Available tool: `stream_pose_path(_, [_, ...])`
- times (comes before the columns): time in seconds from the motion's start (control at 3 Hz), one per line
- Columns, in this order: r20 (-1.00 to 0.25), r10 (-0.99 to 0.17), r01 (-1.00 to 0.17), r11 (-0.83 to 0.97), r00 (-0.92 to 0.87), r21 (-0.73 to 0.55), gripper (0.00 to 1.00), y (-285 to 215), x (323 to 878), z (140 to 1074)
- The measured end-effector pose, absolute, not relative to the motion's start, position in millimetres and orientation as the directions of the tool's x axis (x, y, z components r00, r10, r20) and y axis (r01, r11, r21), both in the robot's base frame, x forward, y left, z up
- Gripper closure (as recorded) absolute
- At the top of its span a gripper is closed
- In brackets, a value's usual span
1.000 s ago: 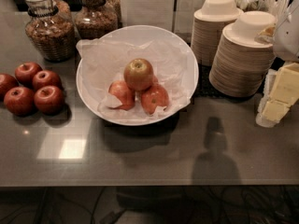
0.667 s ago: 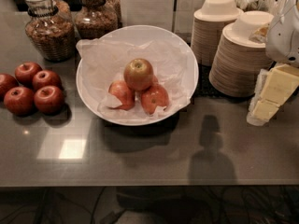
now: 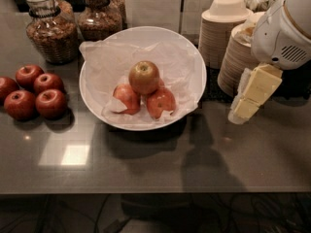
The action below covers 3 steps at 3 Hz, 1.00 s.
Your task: Pick apple from white bowl
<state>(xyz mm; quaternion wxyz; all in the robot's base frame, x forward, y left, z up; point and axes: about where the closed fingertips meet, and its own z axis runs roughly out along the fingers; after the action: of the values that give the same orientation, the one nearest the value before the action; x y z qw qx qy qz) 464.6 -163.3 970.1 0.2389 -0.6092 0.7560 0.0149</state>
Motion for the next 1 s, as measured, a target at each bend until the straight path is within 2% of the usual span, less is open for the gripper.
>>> stream_pose_path(0.33, [-0.458,-0.881,-0.928,0.259,-0.114,-0.268,0.00,-138,472,970])
stream_pose_path(1.0, [-0.644,-0.754,-0.949,0.093,0.130,-0.300,0.00,-20,486,995])
